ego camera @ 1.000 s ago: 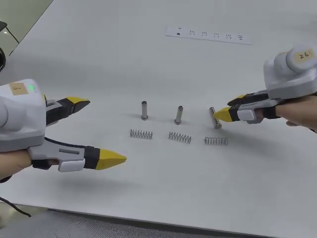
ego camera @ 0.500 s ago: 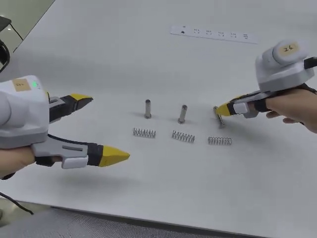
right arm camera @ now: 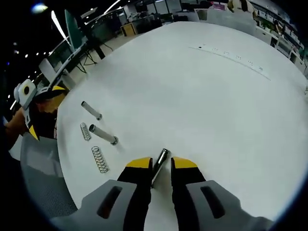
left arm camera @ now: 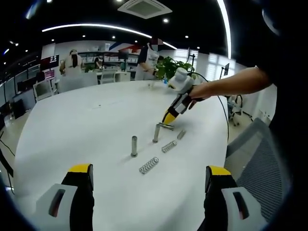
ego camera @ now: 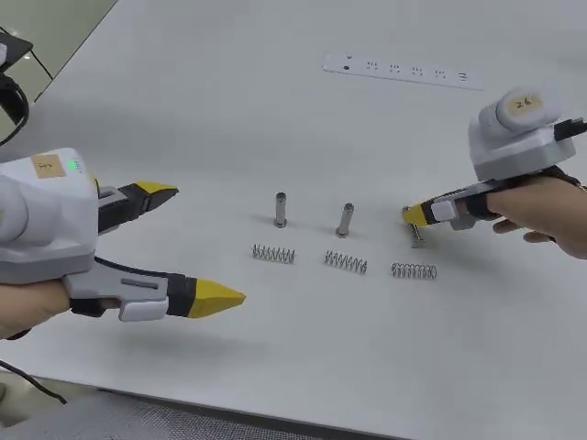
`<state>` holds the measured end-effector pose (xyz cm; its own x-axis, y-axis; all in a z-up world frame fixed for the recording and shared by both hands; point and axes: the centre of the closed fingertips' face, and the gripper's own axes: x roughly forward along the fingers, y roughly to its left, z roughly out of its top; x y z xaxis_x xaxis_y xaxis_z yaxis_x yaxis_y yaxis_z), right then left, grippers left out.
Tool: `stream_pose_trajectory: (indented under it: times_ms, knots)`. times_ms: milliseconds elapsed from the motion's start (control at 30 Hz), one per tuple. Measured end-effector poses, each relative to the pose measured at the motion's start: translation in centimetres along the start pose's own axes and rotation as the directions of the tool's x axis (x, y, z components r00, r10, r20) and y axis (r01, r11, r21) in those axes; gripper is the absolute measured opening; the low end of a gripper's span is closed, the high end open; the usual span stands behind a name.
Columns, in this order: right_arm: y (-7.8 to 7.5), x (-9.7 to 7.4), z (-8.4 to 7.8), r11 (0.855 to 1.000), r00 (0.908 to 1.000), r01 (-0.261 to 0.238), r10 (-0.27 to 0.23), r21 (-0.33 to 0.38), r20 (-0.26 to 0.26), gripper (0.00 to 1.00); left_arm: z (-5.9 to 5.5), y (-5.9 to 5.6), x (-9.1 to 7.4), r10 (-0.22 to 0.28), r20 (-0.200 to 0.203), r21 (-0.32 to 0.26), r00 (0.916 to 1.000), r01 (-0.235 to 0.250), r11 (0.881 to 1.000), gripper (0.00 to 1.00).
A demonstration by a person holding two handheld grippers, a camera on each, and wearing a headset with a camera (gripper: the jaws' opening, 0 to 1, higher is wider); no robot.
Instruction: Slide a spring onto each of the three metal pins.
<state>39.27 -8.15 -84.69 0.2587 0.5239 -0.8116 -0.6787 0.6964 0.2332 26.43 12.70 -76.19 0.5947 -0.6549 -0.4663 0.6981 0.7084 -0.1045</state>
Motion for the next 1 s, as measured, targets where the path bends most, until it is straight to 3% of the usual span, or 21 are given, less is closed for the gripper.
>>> stream_pose_trajectory:
  times_ms: [667, 833, 1000]
  knots:
    - [0.15, 0.33, -0.45, 0.997, 0.9980, 0.027, -0.023, 0.077, -0.059, 0.06, -0.32, -0.53, 0.34, -0.012, -0.008, 0.003, 0.9999, 0.012, 1.000, 0.94]
    - [0.21, 0.44, -0.46, 0.996, 0.9984, 0.026, -0.021, 0.089, -0.053, 0.05, -0.27, -0.41, 0.33, -0.008, -0.006, 0.003, 0.9999, 0.008, 1.000, 0.94]
    - [0.55, 0.40, -0.80, 0.998, 0.9982, 0.026, -0.023, 0.060, -0.055, 0.05, -0.26, -0.30, 0.25, -0.005, -0.006, 0.001, 1.0000, 0.005, 1.000, 0.93]
